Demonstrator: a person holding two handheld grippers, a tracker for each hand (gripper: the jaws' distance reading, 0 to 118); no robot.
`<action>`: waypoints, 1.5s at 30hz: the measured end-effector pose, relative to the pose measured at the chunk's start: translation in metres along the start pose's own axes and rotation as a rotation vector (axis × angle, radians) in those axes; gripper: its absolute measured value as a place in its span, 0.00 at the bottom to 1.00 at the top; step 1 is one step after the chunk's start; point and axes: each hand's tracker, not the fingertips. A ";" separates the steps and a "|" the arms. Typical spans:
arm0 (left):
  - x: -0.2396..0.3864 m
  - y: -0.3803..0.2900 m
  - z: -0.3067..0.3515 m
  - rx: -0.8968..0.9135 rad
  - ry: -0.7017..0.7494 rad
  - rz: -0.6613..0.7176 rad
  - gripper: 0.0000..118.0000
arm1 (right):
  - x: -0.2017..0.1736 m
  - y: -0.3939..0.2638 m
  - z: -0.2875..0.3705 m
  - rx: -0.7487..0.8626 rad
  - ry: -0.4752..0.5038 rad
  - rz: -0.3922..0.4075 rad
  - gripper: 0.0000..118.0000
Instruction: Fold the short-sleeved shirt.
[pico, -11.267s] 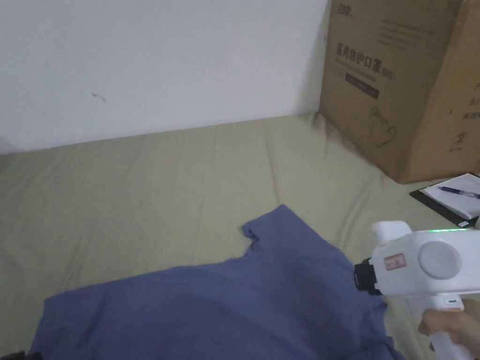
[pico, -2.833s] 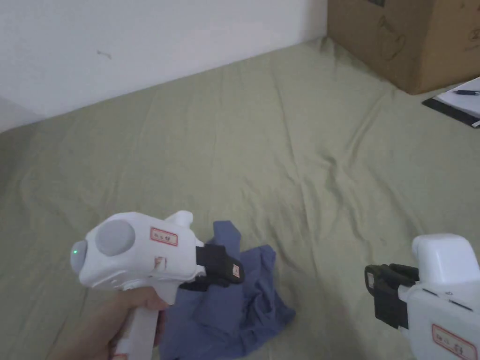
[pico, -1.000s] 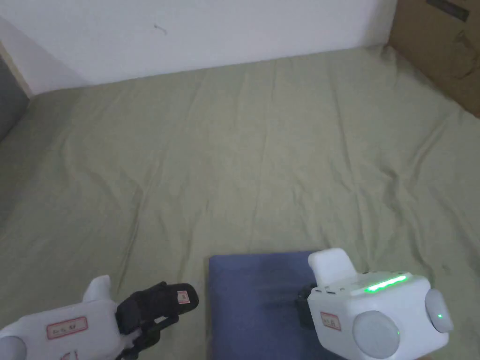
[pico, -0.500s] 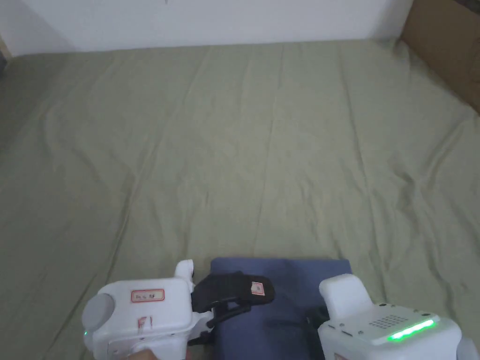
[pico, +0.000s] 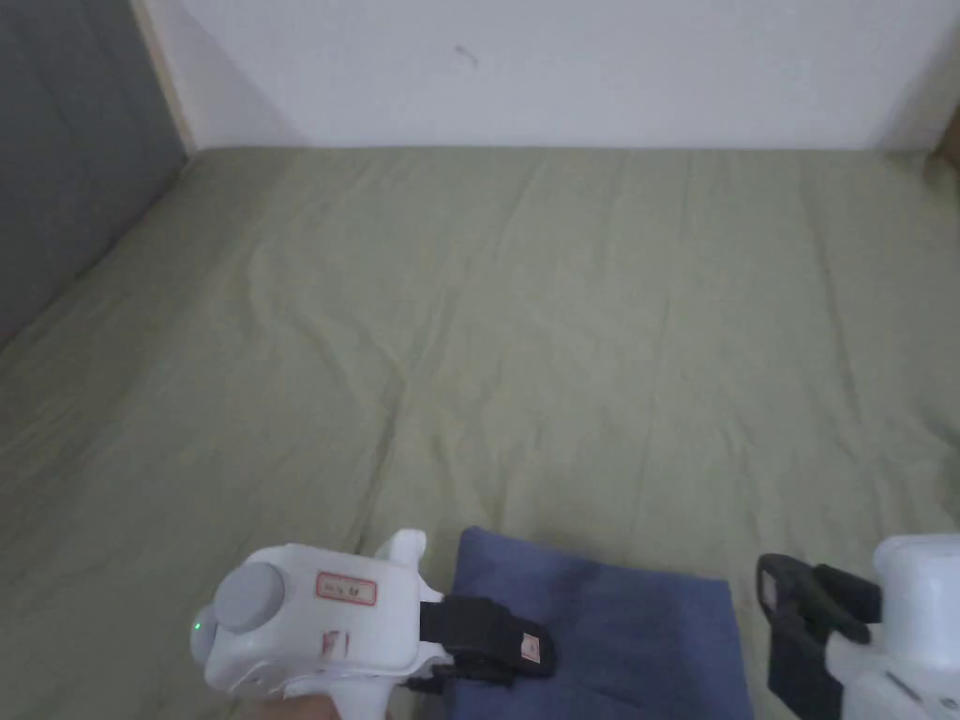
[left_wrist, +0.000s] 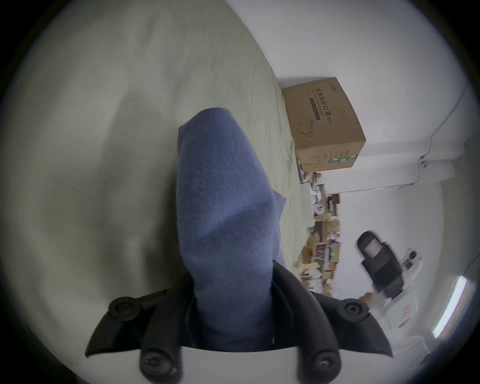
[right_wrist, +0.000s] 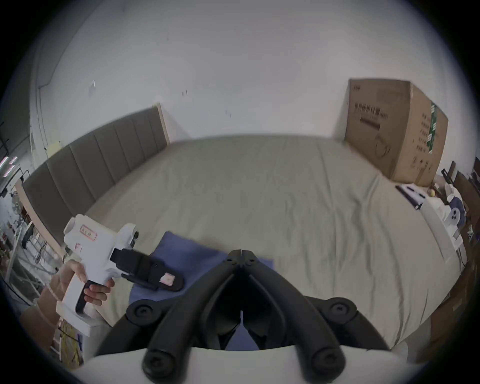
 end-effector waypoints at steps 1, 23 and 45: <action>-0.009 0.009 0.021 0.019 0.061 -0.011 0.17 | -0.005 0.004 0.006 0.033 -0.021 -0.002 0.00; -0.111 0.066 0.235 0.220 1.037 -0.109 0.94 | -0.052 0.008 0.003 0.016 -0.067 0.030 0.00; 0.227 -0.133 0.110 1.027 0.750 -0.569 0.00 | 0.039 0.064 0.088 0.254 -0.090 0.054 0.00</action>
